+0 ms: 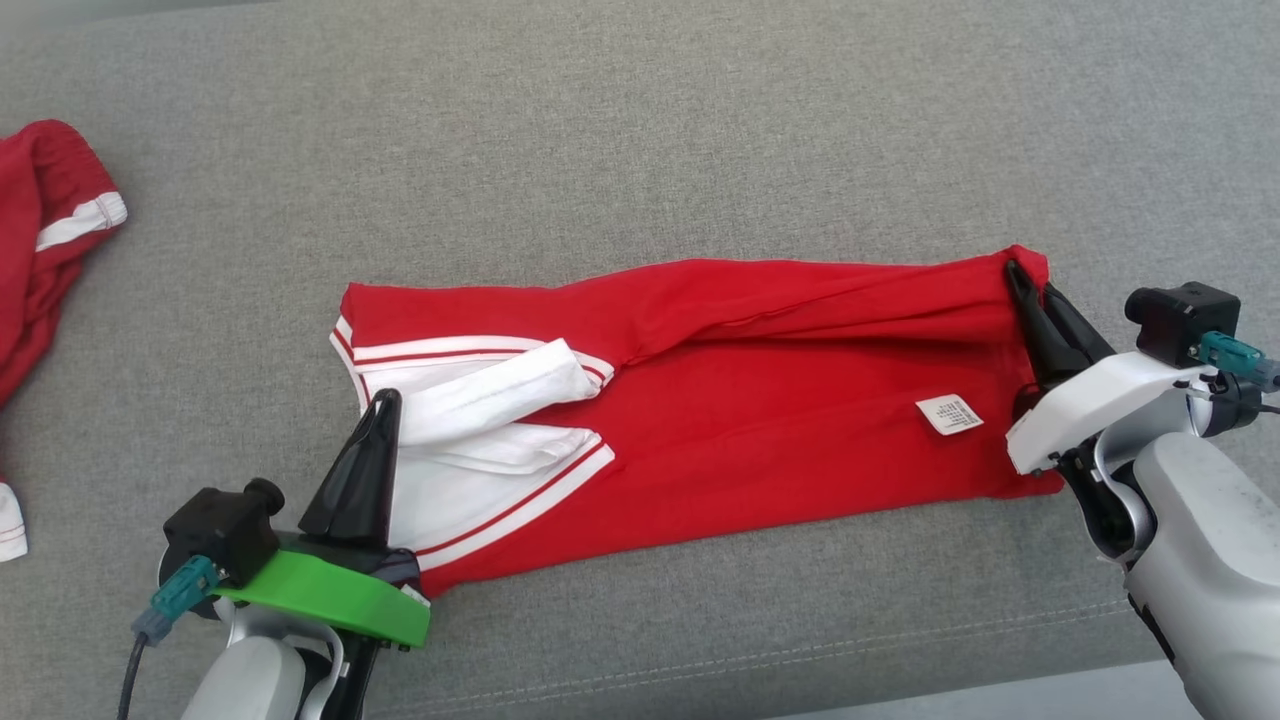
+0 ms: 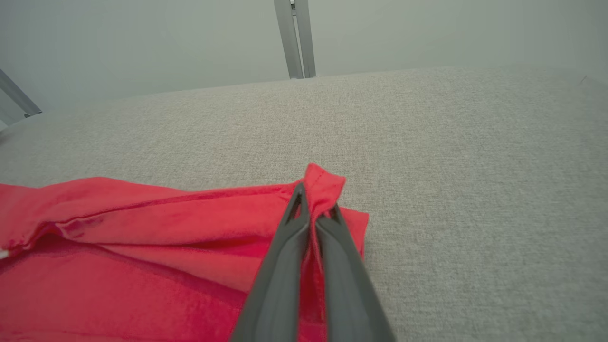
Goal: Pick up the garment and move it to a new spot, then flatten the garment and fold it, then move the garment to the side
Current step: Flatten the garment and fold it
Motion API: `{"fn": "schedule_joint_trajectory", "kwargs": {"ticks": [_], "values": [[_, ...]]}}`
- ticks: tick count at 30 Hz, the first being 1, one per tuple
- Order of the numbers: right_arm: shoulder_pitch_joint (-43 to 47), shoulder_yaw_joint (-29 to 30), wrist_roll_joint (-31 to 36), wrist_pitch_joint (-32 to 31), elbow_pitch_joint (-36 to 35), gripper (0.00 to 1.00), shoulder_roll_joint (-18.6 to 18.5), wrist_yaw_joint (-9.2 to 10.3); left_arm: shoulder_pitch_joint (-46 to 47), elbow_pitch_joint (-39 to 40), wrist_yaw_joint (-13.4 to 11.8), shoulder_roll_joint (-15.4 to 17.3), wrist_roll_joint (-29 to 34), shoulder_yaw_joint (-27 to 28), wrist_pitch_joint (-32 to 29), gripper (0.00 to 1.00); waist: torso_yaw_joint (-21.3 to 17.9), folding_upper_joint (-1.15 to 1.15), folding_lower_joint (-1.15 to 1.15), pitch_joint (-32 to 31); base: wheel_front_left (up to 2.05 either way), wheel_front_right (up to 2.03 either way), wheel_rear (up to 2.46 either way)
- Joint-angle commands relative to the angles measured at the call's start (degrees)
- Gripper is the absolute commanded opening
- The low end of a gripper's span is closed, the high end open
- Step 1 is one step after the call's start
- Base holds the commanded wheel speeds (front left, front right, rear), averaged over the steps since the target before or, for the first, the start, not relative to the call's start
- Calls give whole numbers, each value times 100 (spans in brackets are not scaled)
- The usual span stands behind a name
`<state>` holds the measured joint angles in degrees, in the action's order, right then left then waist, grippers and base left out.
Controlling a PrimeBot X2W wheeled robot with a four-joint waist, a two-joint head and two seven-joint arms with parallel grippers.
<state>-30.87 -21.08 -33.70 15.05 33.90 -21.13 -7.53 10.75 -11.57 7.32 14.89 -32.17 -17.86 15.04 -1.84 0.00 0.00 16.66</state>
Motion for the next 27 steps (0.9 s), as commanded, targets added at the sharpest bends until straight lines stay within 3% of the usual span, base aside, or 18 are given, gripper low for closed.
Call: {"fn": "schedule_joint_trajectory", "kwargs": {"ticks": [1,24,25,26,27], "values": [[33,14,-22,18,18,100,-9,8,-94,-29,19,-26,31,30,15,0,3,0,0,-6,0,0,0],[829,1021,424,18,-585,100,364,8,-507,-493,20,-235,180,-70,16,0,89,0,0,-314,0,0,0],[861,1037,443,18,-598,100,380,8,-491,-541,20,-236,256,-57,16,42,92,0,0,-330,0,0,0],[880,1046,446,18,-605,100,396,8,-486,-599,20,-268,310,-16,16,100,90,0,0,-347,0,0,0],[902,1050,457,18,-608,100,410,8,-498,-666,20,-314,351,19,15,100,88,0,0,-370,0,0,0]]}}
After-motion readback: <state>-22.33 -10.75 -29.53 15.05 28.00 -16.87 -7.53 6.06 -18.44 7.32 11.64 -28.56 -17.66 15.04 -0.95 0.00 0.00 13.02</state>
